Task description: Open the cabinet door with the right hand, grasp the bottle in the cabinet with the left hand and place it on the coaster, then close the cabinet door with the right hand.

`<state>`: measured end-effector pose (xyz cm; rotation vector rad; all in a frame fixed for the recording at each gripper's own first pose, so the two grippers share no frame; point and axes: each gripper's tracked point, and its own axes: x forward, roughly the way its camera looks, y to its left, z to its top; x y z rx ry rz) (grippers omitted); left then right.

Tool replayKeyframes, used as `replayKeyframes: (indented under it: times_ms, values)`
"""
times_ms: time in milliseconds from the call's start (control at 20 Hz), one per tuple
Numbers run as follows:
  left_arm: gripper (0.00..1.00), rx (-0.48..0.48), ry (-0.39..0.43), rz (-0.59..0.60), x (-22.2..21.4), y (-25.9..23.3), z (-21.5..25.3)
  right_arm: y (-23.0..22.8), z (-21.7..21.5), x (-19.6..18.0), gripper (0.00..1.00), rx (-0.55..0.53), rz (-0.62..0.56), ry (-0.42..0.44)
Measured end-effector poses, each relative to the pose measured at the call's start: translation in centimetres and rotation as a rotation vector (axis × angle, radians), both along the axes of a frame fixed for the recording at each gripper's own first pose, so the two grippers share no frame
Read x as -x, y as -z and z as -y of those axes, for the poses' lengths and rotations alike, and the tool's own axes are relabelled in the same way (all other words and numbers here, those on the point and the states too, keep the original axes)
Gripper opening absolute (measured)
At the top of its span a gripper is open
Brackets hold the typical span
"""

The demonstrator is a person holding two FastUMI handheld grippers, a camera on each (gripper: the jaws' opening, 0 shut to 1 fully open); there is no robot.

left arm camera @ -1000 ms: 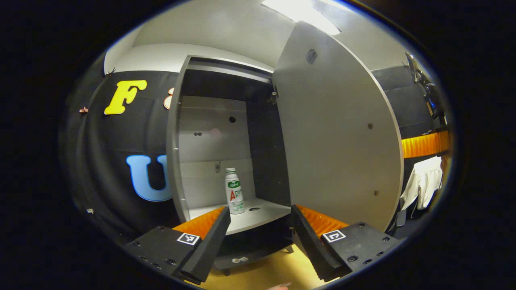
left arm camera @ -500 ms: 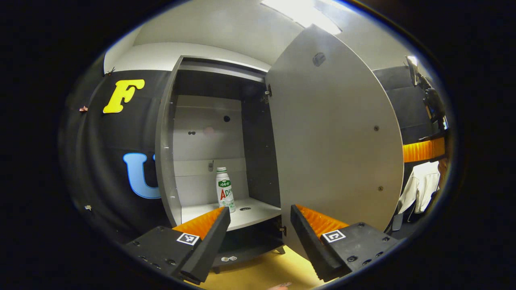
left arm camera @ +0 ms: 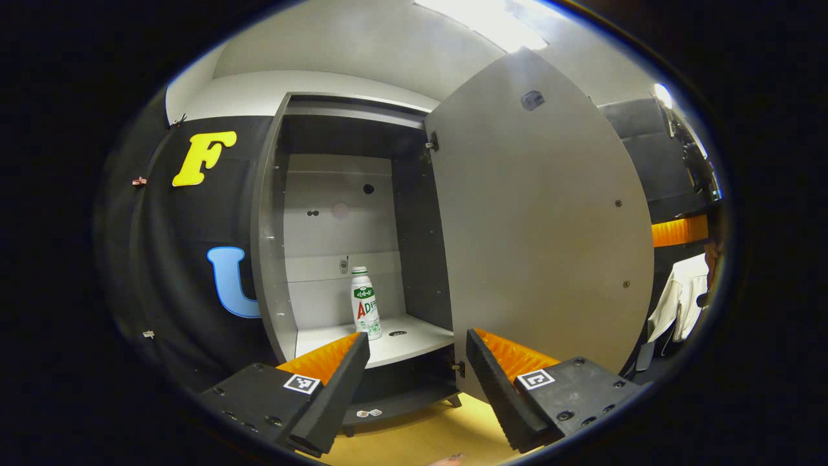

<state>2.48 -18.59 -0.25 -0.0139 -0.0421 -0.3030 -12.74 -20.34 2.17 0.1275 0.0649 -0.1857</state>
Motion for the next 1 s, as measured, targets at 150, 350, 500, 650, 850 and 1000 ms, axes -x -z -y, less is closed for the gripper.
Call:
replayKeyframes:
  times_ms: [150,350,500,650,850,1000]
  values:
    - [0.95,0.009,0.003,0.0,-0.3,0.0,0.6,-0.3,0.5,0.5,0.14,-0.016,0.013,0.005]
    - [0.94,0.008,0.022,0.011,-0.5,-0.3,0.9,-1.4,0.1,1.3,0.14,-0.007,0.039,0.035]
    - [0.95,0.003,0.041,0.014,-1.4,-0.1,-0.1,-2.2,-0.3,3.1,0.14,0.037,0.062,0.113]
    - [0.95,-0.006,0.055,0.004,-3.1,0.5,-1.7,-2.4,-2.5,4.7,0.14,0.095,0.053,0.149]
    - [0.99,-0.005,0.067,-0.002,-7.0,1.1,-4.5,-2.5,-7.1,3.5,0.14,0.152,0.085,0.165]
    - [0.95,-0.008,0.059,-0.02,-11.0,1.6,-6.2,-2.0,-9.2,2.5,0.16,0.223,0.096,0.215]
